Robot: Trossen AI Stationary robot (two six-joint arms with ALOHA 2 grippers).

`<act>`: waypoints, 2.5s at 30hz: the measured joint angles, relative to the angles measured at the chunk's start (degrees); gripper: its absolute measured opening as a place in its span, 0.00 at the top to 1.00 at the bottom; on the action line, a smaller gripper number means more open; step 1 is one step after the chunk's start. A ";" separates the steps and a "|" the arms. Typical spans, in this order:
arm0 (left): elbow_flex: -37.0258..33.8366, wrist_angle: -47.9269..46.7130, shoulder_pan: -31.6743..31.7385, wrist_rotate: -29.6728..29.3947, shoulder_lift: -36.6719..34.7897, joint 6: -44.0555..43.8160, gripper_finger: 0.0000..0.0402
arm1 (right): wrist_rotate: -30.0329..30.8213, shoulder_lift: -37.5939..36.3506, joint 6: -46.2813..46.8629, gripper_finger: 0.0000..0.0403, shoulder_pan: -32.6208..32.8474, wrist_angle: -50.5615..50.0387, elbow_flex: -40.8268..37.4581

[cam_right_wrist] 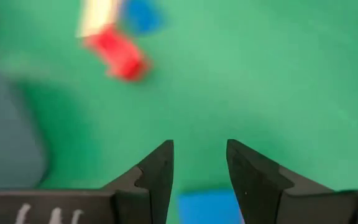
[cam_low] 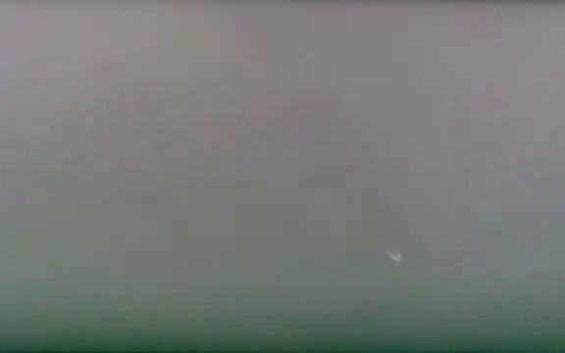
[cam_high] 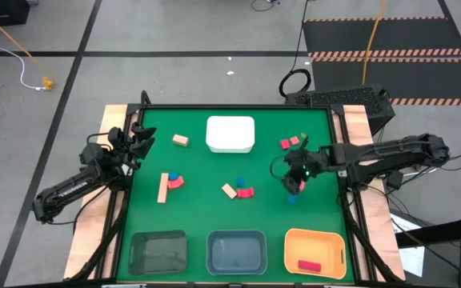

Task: Sort & place blocks by color
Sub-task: Put the bottom right orange block into the white bin

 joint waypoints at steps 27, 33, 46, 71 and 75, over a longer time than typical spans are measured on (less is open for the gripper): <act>-0.01 -0.02 -0.02 0.00 0.00 0.00 0.42 | -1.58 1.49 3.30 0.36 -3.07 -13.15 -4.39; -0.01 -0.02 -0.02 -0.02 -0.02 0.00 0.42 | -2.50 1.38 3.48 0.39 -3.04 -10.30 -8.12; -0.02 -0.02 -0.01 -0.01 -0.02 0.00 0.42 | -4.65 1.24 2.46 0.41 -0.54 -5.58 -9.57; -0.01 -0.02 -0.02 -0.02 -0.01 0.00 0.42 | 1.48 -0.17 -6.25 0.37 6.33 -0.05 -9.77; -0.02 -0.02 -0.02 0.00 0.00 0.00 0.42 | 1.34 -0.17 -6.55 0.37 6.33 0.20 -9.75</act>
